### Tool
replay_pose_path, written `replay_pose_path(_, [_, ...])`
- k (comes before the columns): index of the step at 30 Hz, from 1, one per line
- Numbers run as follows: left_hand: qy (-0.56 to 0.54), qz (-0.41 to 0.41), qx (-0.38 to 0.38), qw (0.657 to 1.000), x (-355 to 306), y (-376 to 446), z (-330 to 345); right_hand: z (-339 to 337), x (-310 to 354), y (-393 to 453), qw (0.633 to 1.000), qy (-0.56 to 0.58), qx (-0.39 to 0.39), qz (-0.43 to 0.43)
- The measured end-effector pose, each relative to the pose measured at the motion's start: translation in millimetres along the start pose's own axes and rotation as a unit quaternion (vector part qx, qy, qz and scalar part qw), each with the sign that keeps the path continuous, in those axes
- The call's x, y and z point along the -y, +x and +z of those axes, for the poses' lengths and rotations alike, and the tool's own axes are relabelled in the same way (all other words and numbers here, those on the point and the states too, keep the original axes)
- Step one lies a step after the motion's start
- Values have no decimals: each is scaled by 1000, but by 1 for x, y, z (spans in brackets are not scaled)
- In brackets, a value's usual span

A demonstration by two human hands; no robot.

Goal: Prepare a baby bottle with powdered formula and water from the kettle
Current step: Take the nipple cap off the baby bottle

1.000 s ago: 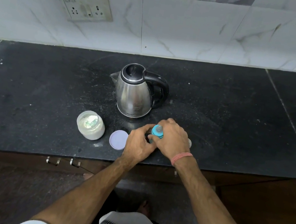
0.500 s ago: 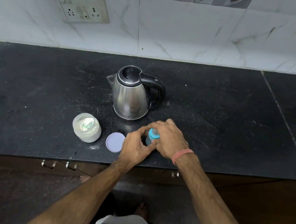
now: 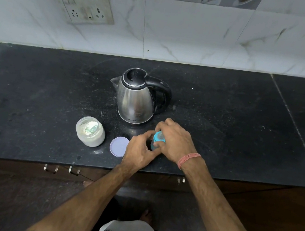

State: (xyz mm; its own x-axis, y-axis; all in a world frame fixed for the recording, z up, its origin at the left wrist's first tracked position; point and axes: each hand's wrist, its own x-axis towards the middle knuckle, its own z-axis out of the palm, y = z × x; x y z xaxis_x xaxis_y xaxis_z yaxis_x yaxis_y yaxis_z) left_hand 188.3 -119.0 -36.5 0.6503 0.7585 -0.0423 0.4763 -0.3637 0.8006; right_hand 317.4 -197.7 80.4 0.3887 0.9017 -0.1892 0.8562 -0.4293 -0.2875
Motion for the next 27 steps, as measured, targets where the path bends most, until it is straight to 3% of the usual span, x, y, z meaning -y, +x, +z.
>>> replay_pose_path(8, [7, -1, 5, 1000, 3, 1, 2, -8, 5, 0, 998, -17, 48, -48])
replay_pose_path(17, [4, -3, -2, 1000, -6, -4, -4, -3, 9, -6, 997, -31, -47, 60])
replay_pose_path(27, [14, -4, 10, 1000, -4, -1, -3, -8, 14, -8, 999, -14, 37, 21])
